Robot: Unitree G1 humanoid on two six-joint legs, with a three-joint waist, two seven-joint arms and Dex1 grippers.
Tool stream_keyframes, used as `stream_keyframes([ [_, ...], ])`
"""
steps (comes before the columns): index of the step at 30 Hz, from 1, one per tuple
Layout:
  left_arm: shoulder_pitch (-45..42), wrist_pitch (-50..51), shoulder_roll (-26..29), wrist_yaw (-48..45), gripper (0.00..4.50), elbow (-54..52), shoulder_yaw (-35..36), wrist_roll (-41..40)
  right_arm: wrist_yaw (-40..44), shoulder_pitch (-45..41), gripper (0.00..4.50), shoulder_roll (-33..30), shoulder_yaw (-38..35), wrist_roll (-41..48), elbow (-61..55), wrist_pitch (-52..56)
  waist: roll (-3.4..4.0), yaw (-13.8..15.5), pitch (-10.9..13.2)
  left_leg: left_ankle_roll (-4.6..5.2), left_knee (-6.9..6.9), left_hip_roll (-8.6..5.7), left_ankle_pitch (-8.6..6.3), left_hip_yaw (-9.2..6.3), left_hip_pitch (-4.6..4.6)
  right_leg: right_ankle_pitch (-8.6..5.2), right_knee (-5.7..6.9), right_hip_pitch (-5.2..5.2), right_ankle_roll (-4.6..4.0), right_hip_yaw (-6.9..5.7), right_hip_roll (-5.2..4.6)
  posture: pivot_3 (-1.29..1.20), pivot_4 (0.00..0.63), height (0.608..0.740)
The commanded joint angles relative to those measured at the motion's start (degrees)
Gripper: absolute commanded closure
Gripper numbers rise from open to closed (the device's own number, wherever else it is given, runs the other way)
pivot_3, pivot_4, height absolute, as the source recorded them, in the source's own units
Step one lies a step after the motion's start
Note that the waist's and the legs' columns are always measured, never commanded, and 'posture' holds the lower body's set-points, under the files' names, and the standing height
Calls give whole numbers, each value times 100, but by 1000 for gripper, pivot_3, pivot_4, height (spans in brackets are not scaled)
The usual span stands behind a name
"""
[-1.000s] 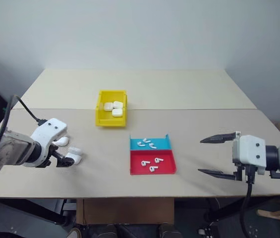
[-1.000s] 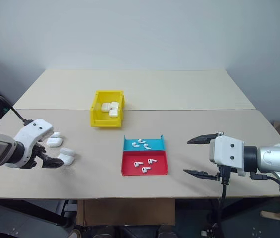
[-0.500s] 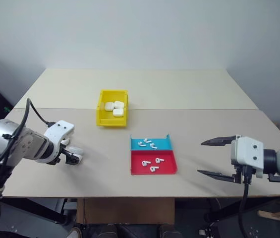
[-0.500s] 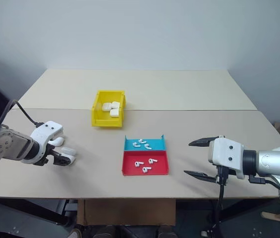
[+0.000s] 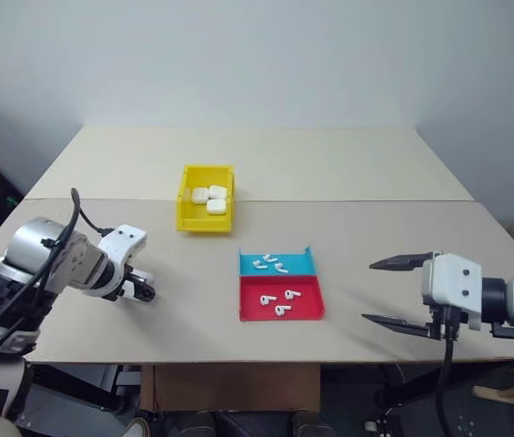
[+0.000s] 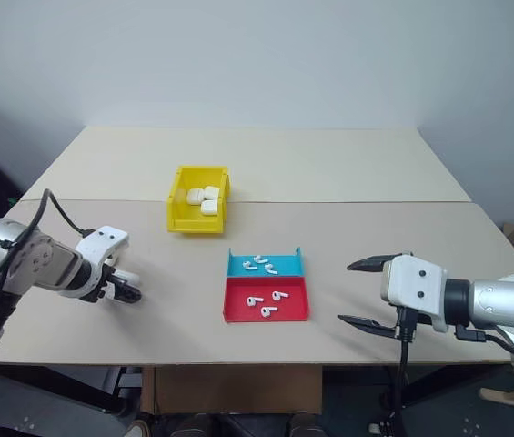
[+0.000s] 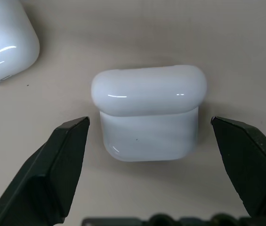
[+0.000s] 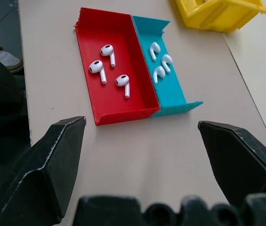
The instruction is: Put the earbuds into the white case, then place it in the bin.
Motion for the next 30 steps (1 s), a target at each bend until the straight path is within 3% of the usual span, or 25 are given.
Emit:
stream_keyframes([
  [1,-155,87,-112,-79,0,236,-16,229,-70,-25,46,-43,-201,-37,-142,7,0,0,0,0,0,0,0,0,0,0,0,0,0,0,0,0,150,740],
  [13,-6,81,-268,-428,0,421,-133,602,-132,-44,46,-65,-141,-135,-160,43,12,7,-7,0,4,-2,0,0,13,0,3,12,1,0,-1,0,150,740],
  [16,10,86,-298,-436,575,522,-98,665,-133,-65,0,-74,-119,-155,-141,47,13,7,-8,0,4,-2,0,-1,14,0,6,12,1,1,-1,0,150,740],
  [20,39,87,-252,-527,1689,594,-54,681,-137,-92,0,-62,-74,-203,-128,47,22,3,-14,0,5,-2,1,-1,21,0,8,17,1,1,0,0,150,740],
  [30,96,66,-222,-442,1708,172,466,786,-160,-139,0,-44,-38,-242,-91,32,27,-30,-17,0,5,-1,1,-1,28,0,11,19,1,3,1,0,150,740],
])
